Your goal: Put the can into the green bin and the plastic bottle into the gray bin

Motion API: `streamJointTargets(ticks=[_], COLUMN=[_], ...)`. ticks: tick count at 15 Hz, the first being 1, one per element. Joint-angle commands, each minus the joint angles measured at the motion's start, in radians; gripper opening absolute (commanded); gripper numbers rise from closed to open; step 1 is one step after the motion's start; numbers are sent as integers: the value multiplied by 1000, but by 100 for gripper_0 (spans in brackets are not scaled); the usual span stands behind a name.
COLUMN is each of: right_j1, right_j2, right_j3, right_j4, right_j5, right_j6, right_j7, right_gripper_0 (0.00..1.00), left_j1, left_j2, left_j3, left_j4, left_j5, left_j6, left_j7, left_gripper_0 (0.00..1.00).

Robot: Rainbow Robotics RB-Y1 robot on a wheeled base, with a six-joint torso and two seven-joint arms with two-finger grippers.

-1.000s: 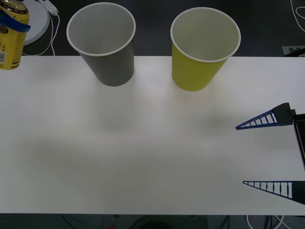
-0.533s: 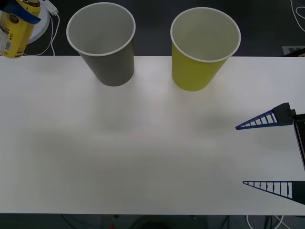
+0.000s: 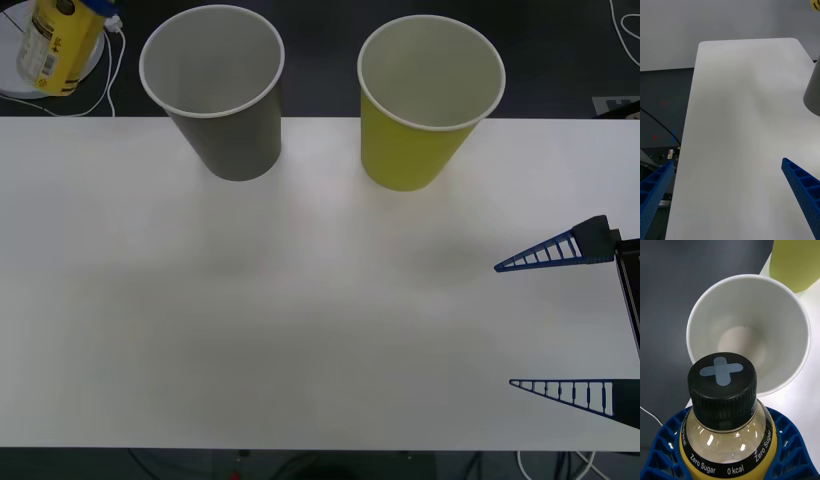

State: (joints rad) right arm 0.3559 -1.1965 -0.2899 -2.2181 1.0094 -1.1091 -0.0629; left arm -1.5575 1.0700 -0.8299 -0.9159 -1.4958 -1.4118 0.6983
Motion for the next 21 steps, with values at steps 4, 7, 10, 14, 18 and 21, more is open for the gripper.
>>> streamJointTargets(ticks=[4, 7, 10, 14, 18, 21], right_j1=[0, 0, 0, 0, 0, 0], right_j2=[0, 0, 0, 0, 0, 0], right_j3=[0, 0, 0, 0, 0, 0], right_j4=[0, 0, 0, 0, 0, 0], right_j5=[0, 0, 0, 0, 0, 0], right_j6=[0, 0, 0, 0, 0, 0], right_j7=[0, 0, 0, 0, 0, 0], right_gripper_0=[100, 100, 100, 100, 100, 100], left_j1=[-75, -121, -156, -174, -176, -176], left_j2=[-116, -179, -246, -326, -372, -381], left_j3=[-2, -2, -2, -2, -2, -2], left_j4=[97, 155, 215, 299, 315, 315], left_j5=[-63, -80, -95, -101, -116, -124], left_j6=[-1, 2, 7, 39, 77, 82], left_j7=[40, 67, 90, 130, 173, 193], left_gripper_0=[0, 0, 0, 0, 0, 0])
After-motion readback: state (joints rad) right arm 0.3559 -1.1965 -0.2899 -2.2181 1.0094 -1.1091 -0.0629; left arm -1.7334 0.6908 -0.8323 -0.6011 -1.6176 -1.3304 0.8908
